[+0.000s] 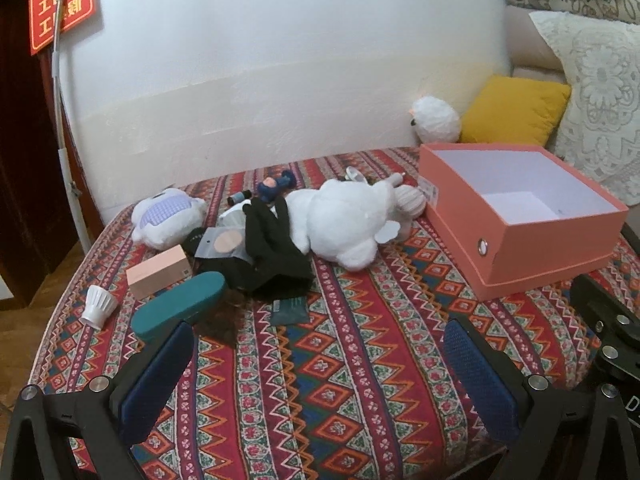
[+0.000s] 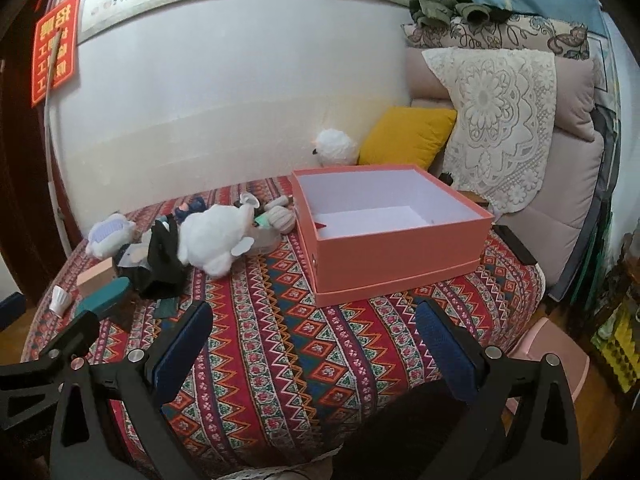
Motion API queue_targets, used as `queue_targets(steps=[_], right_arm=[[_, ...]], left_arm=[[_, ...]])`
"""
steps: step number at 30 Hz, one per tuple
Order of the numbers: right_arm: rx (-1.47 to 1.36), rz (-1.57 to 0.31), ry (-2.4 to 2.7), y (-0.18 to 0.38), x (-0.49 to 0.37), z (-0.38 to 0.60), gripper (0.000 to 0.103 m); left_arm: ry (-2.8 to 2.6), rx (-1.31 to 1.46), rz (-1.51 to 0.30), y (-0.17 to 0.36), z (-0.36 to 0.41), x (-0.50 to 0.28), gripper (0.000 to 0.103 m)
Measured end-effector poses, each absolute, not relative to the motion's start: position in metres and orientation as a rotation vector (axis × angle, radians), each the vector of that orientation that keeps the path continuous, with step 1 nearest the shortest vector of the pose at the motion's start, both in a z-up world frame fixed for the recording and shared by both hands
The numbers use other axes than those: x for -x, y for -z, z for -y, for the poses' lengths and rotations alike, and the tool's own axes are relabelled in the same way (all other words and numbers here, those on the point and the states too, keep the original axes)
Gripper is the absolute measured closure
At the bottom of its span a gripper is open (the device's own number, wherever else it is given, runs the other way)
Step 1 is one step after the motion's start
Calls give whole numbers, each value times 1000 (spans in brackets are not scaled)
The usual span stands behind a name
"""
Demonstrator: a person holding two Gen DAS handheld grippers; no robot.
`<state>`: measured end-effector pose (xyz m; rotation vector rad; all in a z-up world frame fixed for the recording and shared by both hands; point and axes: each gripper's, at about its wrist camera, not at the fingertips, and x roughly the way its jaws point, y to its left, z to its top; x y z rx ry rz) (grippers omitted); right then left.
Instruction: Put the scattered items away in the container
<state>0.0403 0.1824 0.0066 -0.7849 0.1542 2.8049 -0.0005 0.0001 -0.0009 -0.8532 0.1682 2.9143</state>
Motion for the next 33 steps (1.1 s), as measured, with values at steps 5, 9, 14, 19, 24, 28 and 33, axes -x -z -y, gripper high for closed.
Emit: queue_targets(steps=[5,9,14,19,24,28,33], right_arm=[[782,-155,-2803,-8,-43,-183,0],[785,-156,-2807,-9,-41,-182,0],[810,-121,-2826,-4,-32,-174,0],[857,-100,-2843,3,-8,-161,0],[927,-83,-2880,19,25,-141,0],[993,-50,-2931,34,56,-115,0],[1050,6,-3016,48,97,-69,0]], left_arm=[[-2912,875,-155,12,-1,7,0],[-2919,851,-142,4,1,1,0],[-2937,862,-141,9,10,2,0],[-2973,893,-108,14,30,19,0],[-3009,979,-104,22,54,45,0],[-3052,1045,-94,32,82,71,0],[-3125,1128,-83,41,127,99,0]])
